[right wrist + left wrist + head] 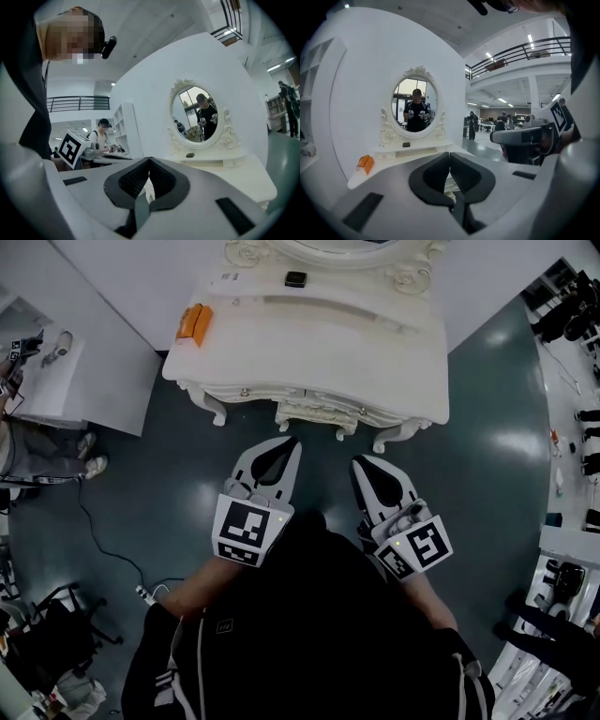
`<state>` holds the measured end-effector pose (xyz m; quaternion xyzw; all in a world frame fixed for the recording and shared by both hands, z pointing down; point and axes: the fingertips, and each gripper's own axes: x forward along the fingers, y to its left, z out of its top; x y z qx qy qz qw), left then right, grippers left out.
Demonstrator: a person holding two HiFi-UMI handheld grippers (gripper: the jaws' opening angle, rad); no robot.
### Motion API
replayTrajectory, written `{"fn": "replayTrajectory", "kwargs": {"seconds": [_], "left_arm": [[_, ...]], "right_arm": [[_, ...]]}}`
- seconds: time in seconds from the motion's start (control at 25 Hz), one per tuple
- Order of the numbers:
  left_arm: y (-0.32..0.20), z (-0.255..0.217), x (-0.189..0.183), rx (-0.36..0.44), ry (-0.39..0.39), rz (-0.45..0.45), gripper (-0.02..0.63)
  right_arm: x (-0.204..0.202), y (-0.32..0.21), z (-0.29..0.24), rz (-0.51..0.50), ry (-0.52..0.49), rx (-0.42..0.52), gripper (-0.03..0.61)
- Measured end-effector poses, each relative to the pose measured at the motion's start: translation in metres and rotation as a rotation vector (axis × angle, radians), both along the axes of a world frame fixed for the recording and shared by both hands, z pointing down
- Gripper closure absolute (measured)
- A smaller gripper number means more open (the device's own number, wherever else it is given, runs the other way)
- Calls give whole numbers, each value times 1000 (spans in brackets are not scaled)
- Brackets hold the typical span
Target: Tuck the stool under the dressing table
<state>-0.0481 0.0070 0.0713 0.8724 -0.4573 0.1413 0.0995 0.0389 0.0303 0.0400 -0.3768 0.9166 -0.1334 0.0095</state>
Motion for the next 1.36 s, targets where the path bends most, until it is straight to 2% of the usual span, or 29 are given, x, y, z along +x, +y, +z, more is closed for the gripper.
{"fn": "replayTrajectory", "kwargs": {"seconds": [0.24,0.4,0.8,1.36], "left_arm": [[-1,-9,7,17,-1,22,604],[-3,-14,3,41,-3,-3,604],[-1,-29,5,96,-39,-21,604],[32,-32,32,91,-49,-24,604]], "right_arm": [[2,-2,-22,3,-2,42,558],[9,-3,-28,18,24,75,558],[18,-1,-17,21,38,49,560],[38,27,-15,-14,13,41,560]]}}
